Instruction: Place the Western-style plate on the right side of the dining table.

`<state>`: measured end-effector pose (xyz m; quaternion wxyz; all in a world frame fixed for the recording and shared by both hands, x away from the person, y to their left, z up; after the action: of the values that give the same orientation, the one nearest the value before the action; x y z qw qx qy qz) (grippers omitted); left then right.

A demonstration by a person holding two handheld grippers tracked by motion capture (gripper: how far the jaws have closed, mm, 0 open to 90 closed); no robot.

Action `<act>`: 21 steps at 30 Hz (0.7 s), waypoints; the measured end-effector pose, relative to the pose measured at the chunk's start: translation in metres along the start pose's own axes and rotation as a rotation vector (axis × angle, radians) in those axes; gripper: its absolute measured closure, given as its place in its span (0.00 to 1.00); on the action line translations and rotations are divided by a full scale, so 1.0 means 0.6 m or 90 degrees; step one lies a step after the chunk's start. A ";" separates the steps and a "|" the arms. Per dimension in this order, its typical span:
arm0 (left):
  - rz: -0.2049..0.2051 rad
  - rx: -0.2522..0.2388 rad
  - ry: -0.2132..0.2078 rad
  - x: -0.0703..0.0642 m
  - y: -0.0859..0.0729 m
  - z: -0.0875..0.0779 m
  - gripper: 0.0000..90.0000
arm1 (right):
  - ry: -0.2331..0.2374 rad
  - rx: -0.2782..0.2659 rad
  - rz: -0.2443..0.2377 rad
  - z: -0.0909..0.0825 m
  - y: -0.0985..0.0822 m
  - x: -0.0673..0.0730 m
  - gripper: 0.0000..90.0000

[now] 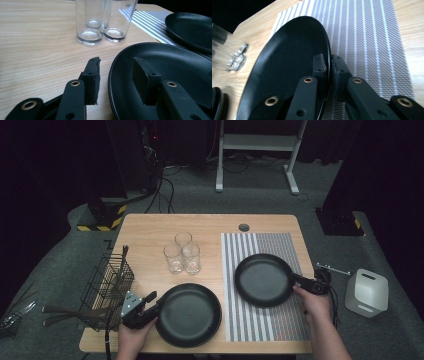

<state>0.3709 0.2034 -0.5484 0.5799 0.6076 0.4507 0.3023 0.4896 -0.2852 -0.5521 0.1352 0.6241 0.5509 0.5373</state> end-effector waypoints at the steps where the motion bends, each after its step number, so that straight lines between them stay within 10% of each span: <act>1: -0.001 0.001 -0.001 0.000 -0.001 0.000 0.64 | -0.001 0.003 0.000 0.000 -0.001 -0.003 0.93; 12: -0.002 0.002 -0.002 -0.001 0.000 0.000 0.64 | -0.020 0.007 0.011 0.006 -0.015 -0.025 0.93; 21: 0.026 0.011 0.033 0.008 0.002 0.000 0.63 | -0.048 -0.030 -0.063 -0.016 -0.003 -0.019 0.96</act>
<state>0.3729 0.2076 -0.5481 0.5564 0.6139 0.4556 0.3255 0.4829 -0.2985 -0.5556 0.1970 0.6127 0.5627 0.5188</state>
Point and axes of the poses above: each handheld gripper's, and its own axes: z roughly forward along the jaws, y roughly out of its top, x roughly to its left, the point moved 9 cm from there along z, roughly forward along the jaws, and after that the axes turned 15 degrees about -x, right-handed, at the moved point
